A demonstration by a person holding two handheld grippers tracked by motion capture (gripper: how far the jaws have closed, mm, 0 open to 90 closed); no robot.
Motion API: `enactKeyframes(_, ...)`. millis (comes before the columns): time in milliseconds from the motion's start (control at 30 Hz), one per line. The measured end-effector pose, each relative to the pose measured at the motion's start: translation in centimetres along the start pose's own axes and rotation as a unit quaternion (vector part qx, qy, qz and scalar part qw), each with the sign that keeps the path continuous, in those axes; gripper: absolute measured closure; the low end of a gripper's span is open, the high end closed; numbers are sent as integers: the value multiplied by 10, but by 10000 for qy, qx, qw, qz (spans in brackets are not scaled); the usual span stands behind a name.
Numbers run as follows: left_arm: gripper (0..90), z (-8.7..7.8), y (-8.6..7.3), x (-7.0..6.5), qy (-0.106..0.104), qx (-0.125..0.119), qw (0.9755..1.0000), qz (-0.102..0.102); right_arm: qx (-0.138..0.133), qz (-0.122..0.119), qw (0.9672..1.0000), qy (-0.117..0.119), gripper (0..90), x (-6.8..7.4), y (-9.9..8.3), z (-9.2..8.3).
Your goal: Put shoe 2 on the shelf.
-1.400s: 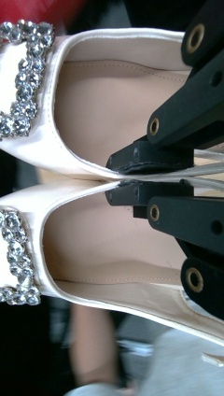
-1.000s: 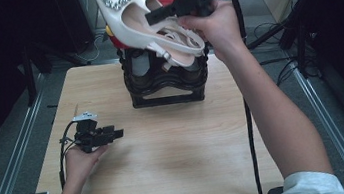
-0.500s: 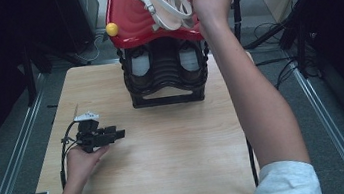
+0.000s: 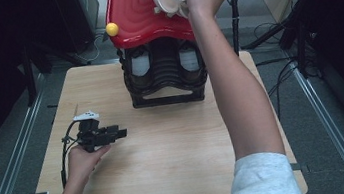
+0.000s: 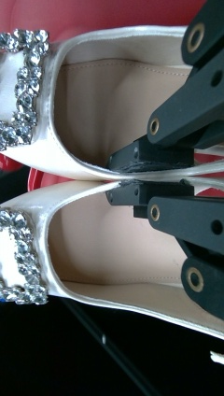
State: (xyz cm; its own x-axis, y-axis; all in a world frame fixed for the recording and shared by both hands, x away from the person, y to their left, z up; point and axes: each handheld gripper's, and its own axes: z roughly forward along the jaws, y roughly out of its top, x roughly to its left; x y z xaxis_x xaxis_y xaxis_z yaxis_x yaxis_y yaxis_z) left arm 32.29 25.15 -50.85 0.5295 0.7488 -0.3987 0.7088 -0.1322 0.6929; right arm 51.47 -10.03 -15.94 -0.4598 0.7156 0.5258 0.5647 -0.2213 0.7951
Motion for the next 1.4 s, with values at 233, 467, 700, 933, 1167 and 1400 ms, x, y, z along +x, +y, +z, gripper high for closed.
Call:
enactKeyframes(233, 467, 2, 0, -1, 24, 21, 10000, 28, -152, 29, 9982, -573, 858, -1, -5, 14)
enactKeyframes(467, 467, 1, 0, -1, 22, 32, 10000, 56, -81, 50, 9956, -934, 849, 12, -8, 25)
enactKeyframes(700, 467, 3, 0, -1, 38, 39, 10000, 67, 65, -50, 9940, -1095, 840, 18, -13, 36)
enactKeyframes(933, 468, 2, 0, -3, 2, -43, 9999, 141, 24, -80, 9937, -1118, 819, 28, -19, 43)
enactKeyframes(1167, 466, 4, 0, -6, 111, 27, 9996, 245, 134, -58, 9962, -853, 763, 23, -16, 40)
enactKeyframes(1400, 465, 6, 0, -5, 137, 65, 9996, 244, 214, -108, 9991, -349, 679, 18, -11, 32)
